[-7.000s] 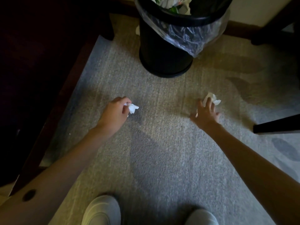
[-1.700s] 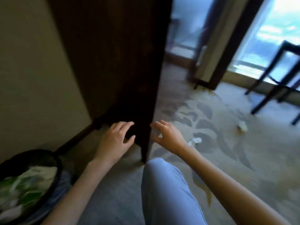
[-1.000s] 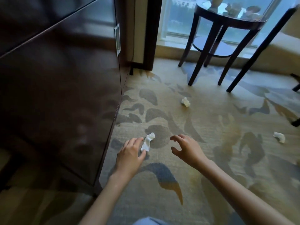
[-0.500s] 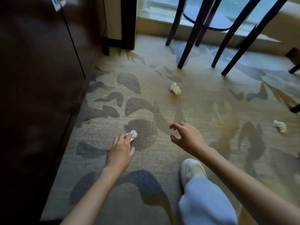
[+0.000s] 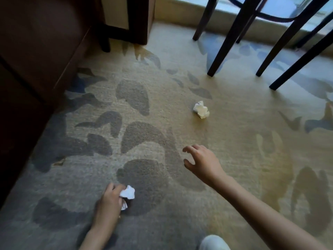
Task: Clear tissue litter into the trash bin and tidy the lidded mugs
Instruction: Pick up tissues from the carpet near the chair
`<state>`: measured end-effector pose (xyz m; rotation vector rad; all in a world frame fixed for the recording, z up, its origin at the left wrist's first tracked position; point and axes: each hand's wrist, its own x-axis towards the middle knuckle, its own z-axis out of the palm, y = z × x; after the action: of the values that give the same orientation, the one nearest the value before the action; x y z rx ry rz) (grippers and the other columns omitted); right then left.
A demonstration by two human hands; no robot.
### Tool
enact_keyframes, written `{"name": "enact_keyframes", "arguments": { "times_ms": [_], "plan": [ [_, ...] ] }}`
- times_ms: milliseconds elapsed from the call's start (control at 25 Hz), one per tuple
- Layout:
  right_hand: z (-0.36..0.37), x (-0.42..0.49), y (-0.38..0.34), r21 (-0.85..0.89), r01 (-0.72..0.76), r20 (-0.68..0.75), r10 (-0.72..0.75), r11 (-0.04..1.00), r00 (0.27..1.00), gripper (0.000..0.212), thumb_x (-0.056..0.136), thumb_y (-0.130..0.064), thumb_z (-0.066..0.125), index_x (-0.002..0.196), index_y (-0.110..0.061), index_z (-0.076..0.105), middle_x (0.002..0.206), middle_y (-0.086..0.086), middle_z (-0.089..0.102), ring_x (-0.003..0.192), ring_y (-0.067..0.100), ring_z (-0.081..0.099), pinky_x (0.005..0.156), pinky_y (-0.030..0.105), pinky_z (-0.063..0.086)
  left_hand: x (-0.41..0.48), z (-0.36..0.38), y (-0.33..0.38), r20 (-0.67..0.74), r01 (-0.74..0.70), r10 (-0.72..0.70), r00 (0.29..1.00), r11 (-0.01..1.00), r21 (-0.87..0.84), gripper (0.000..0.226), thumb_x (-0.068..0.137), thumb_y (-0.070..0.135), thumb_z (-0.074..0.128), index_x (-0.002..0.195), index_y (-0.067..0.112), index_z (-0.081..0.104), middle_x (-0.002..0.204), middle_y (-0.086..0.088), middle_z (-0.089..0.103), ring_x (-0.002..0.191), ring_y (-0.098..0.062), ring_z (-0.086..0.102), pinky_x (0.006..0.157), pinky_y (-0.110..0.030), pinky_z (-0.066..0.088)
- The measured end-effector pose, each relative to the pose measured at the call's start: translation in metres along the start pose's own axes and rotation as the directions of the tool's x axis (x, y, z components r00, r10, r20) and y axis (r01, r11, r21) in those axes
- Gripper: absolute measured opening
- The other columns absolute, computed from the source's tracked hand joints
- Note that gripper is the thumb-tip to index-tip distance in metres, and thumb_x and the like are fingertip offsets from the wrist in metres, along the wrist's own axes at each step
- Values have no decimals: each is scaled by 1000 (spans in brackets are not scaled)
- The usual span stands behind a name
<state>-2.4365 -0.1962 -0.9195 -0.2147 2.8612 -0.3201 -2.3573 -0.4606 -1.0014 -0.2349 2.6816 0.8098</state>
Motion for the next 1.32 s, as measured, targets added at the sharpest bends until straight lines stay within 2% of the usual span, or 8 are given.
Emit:
{"name": "enact_keyframes", "arguments": {
  "times_ms": [80,400,640,760,840,1000,1160,1320],
  "plan": [
    [-6,38,14,-10,-41,-9,41,999,999,37,88,-30,52,123,-20,50,122,5,56,111,27,51,88,37,43,28,-16,19,-82,-46,41,996,997,-69,25,69,-10,59,85,8,65,91,-13,61,75,-30,61,59,-30,37],
    [-29,176,74,-27,-156,-144,150,987,978,41,84,-21,53,124,-12,50,127,14,51,116,33,47,89,39,40,155,-59,142,-326,-278,238,915,957,-80,27,75,-10,50,91,7,63,97,-12,59,80,-29,58,63,-34,43],
    [-16,211,115,-33,-199,-89,195,979,977,47,84,-26,57,128,-14,45,134,15,43,125,33,40,96,45,38,202,-56,175,-366,-302,271,890,953,-28,26,77,-10,51,96,4,63,98,-14,59,81,-30,58,63,-34,45],
    [-2,212,126,-47,-251,39,252,967,967,49,84,-29,57,129,-16,42,138,18,39,125,36,40,96,48,41,207,-53,176,-365,-309,282,887,951,-15,26,77,-8,51,96,5,63,98,-14,59,83,-30,58,66,-40,49],
    [9,209,128,-12,-231,69,231,973,970,40,84,-23,57,121,-12,47,127,19,46,116,38,46,88,43,45,207,-51,173,-364,-299,274,890,954,-13,26,77,-9,50,96,5,63,98,-15,59,83,-30,58,66,-39,48],
    [6,202,112,137,-150,-51,158,979,986,23,84,-11,51,105,-5,56,107,21,56,99,37,54,71,34,40,200,-53,170,-351,-292,282,893,956,25,25,80,-8,50,97,5,63,98,-13,59,82,-28,57,62,-32,41],
    [-21,194,70,193,-2,-139,30,981,990,25,84,-12,52,106,-4,57,101,21,57,93,37,56,74,38,46,180,-69,169,-369,-305,291,883,952,21,22,81,-7,49,93,7,62,96,-12,58,78,-26,56,59,-31,39],
    [-67,145,32,235,23,-212,28,972,977,29,83,-19,54,111,-10,55,105,16,57,100,35,53,73,39,49,143,-89,185,-321,-351,333,887,936,1,22,81,-5,49,93,6,62,97,-11,58,80,-27,56,63,-37,44]
  ]
}}
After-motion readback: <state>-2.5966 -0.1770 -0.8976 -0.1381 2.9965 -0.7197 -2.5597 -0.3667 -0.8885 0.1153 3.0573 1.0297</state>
